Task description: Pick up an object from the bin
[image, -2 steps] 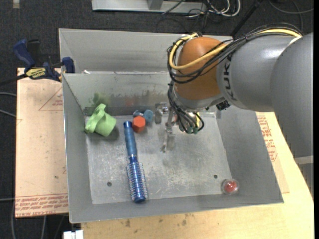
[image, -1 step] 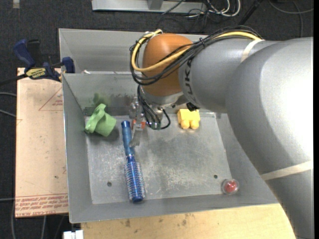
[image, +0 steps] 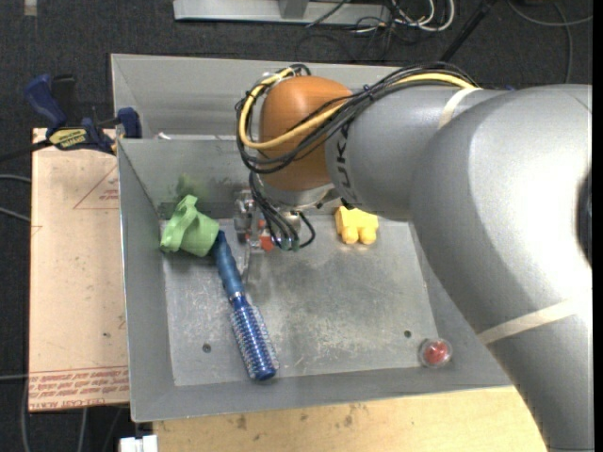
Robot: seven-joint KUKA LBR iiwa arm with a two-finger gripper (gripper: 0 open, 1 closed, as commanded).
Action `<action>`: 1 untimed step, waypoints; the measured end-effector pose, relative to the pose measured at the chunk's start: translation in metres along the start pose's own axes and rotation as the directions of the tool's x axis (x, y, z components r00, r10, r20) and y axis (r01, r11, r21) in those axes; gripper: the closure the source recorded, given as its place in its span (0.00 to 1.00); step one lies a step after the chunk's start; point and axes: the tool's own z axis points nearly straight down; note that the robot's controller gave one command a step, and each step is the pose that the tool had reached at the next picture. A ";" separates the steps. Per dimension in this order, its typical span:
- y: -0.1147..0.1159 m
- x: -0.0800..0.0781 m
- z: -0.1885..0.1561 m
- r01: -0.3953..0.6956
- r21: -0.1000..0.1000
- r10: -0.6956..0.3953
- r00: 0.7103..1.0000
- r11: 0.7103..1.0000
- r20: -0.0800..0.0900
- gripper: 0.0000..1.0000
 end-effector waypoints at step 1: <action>0.051 -0.008 0.002 0.124 0.003 -0.124 0.992 0.992 -0.009 0.00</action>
Offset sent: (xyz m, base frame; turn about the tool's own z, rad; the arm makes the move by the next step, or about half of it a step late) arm 0.0085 0.0493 -0.0019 -0.1236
